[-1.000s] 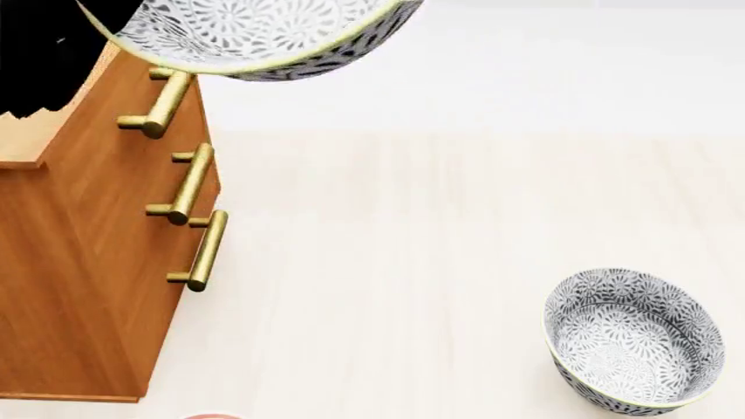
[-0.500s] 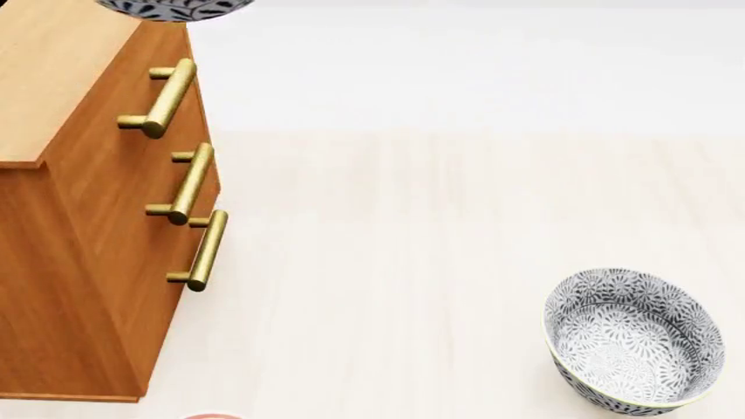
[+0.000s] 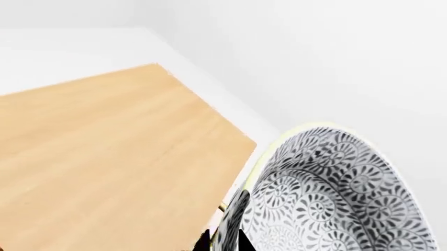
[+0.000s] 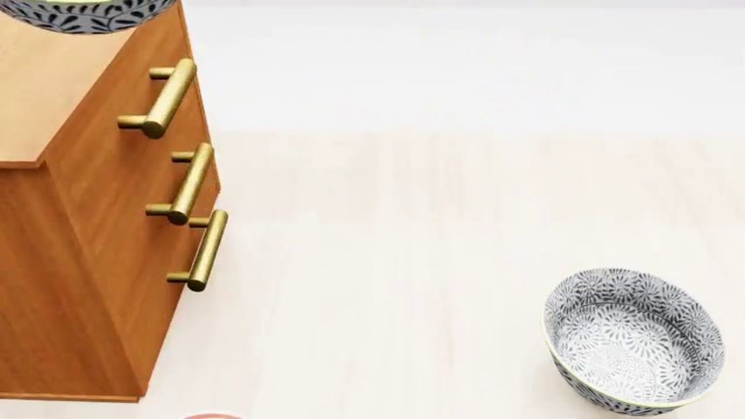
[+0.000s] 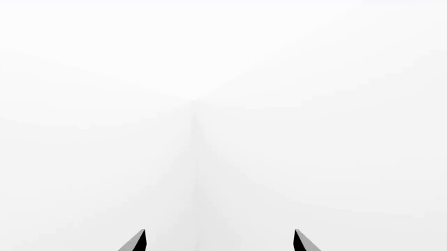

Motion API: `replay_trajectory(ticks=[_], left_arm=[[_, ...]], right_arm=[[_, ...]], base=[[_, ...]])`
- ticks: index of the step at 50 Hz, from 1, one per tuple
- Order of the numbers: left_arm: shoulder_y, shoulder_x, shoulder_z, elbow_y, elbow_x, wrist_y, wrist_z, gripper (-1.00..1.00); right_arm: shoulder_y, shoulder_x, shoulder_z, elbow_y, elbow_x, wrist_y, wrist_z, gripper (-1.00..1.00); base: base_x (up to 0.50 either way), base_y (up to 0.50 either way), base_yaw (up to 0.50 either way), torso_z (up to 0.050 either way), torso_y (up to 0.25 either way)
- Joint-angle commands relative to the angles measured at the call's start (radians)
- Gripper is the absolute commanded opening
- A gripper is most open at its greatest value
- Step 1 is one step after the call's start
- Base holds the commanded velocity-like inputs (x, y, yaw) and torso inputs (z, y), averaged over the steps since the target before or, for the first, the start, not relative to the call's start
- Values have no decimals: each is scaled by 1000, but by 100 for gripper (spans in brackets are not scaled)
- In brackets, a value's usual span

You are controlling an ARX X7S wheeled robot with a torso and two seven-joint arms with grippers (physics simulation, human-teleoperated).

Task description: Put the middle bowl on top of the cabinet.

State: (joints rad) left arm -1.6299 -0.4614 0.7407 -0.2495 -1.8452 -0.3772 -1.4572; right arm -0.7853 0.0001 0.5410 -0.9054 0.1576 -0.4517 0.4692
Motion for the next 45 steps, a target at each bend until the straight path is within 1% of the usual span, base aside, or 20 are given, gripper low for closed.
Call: replay_trajectory(ticks=[1,11,19,20,31,45], left_arm=[[23,-35,12,-85,40,23,36,-100],[17,-84,-2,-126,44,31,38,-100],[63,-124,-10,-171,54,53,88,-100],[87,-129,-11,-172,58,66,100,-100],[121,-138,-2,-226,73,78,134,-100],[105,-167,2,-265,94,72,152,-100]], right_arm=[[0,0,1,0,-2,0,-1,100],[0,0,13,1,10,-1,-10,100],[0,0,13,-1,10,0,-7,100],[0,0,10,-3,7,1,-5,100],[0,0,0,-20,-7,16,4,100],[0,0,-8,-28,-19,21,7,100]], base=[[0,0,0,0,0],[0,0,0,0,0],[0,0,0,0,1],[0,0,0,0,0],[0,0,0,0,0],[0,0,0,0,1]])
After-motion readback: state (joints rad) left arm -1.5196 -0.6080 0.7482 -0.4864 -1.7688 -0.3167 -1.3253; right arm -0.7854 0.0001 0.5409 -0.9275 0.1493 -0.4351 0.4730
